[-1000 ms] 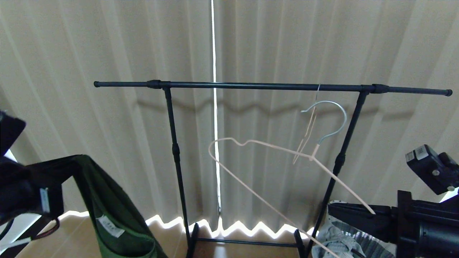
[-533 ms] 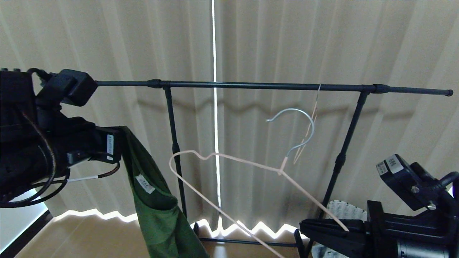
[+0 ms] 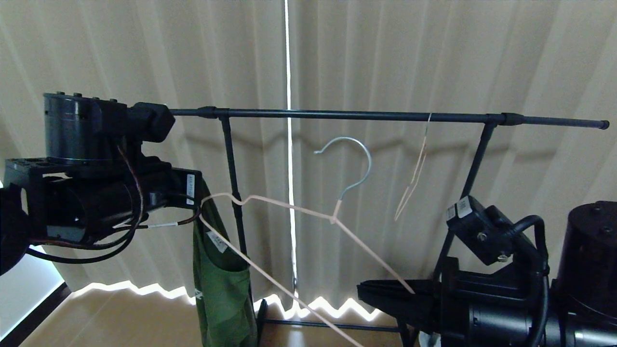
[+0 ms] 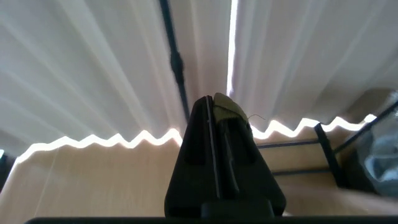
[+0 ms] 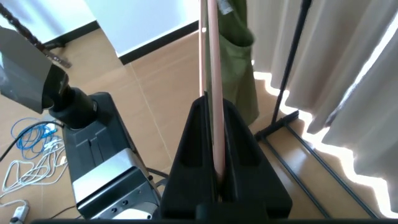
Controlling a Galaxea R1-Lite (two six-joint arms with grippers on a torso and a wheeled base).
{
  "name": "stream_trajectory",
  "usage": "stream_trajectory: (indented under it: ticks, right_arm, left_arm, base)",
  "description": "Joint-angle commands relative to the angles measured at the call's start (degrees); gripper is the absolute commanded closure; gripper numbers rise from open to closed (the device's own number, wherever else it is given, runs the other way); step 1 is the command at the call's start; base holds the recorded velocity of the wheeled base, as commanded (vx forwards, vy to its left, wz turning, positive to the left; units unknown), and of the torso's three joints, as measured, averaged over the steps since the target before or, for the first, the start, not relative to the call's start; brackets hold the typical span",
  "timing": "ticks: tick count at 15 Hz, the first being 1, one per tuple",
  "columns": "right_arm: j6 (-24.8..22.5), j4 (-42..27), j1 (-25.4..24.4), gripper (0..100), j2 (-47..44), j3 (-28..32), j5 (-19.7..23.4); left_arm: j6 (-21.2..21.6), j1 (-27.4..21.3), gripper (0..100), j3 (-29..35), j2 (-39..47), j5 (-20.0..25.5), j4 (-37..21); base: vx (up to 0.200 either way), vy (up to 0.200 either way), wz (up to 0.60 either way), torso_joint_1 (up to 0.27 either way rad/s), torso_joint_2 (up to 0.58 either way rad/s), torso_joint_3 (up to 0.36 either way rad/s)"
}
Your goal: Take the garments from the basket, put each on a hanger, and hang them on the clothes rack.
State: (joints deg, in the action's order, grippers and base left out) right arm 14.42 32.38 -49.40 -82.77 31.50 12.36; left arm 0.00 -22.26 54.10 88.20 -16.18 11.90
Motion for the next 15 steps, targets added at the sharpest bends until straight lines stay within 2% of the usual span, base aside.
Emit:
stream_trajectory:
  ticks: [1,5,9,15]
  right_arm:
    - [-0.01,0.05,-0.09,100,-2.13,0.93,-0.06]
    - [0.08,0.05,0.09,100,-4.85,3.48,-0.32]
    - [0.08,0.05,0.35,100,-6.00,4.97,-0.50]
    - [0.17,0.05,1.06,100,-7.75,7.08,-1.11]
  left_arm:
    - [-0.09,0.02,100,0.39,1.19,-0.17,0.06]
    - [-0.18,-0.06,100,0.21,0.66,-0.17,-0.12]
    - [-0.18,0.02,100,-0.22,-0.04,-2.81,-0.12]
    - [0.00,-0.06,100,-0.75,-1.98,-2.90,-0.21]
  base:
    - [0.000,0.000,0.00,0.000,0.00,0.000]
    - [0.000,0.000,0.00,0.000,0.00,0.000]
    - [0.000,0.000,0.00,0.000,0.00,0.000]
    - [0.000,0.000,0.00,0.000,0.00,0.000]
